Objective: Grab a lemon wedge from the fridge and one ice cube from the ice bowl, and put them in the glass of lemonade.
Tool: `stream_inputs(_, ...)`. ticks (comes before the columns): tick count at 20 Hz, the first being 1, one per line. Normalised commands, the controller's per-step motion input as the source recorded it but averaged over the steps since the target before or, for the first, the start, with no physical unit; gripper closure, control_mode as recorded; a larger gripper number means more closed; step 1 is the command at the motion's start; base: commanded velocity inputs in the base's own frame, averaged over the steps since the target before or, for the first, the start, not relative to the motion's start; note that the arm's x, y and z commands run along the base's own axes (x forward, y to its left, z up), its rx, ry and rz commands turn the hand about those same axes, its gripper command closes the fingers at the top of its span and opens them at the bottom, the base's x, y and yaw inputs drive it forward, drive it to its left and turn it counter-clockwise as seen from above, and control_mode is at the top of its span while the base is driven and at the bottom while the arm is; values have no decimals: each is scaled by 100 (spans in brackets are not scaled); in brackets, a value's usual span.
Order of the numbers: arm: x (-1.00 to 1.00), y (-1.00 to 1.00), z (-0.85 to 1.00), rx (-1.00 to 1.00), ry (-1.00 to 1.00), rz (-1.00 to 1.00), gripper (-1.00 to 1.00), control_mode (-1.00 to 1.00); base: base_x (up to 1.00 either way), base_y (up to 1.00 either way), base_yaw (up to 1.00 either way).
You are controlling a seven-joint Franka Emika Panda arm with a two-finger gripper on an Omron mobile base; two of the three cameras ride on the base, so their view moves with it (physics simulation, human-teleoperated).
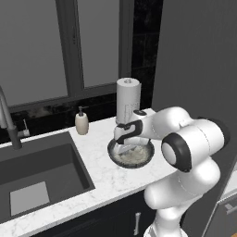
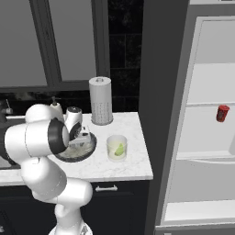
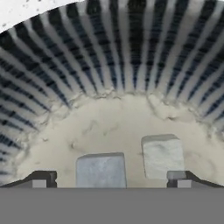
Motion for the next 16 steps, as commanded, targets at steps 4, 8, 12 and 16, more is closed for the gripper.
stream_inputs(4, 0, 0, 3, 0, 0, 0, -100, -100, 0, 0, 0)
stream_inputs(8, 0, 3, -3, 0, 0, 0, -100, -100, 0, 0, 0)
stream_inputs(12, 0, 14, -20, 0, -3, 0, -100, -100, 0, 0, 0)
stream_inputs(16, 0, 18, 0, 1, -6, 0, -100, -100, 0, 0, 0)
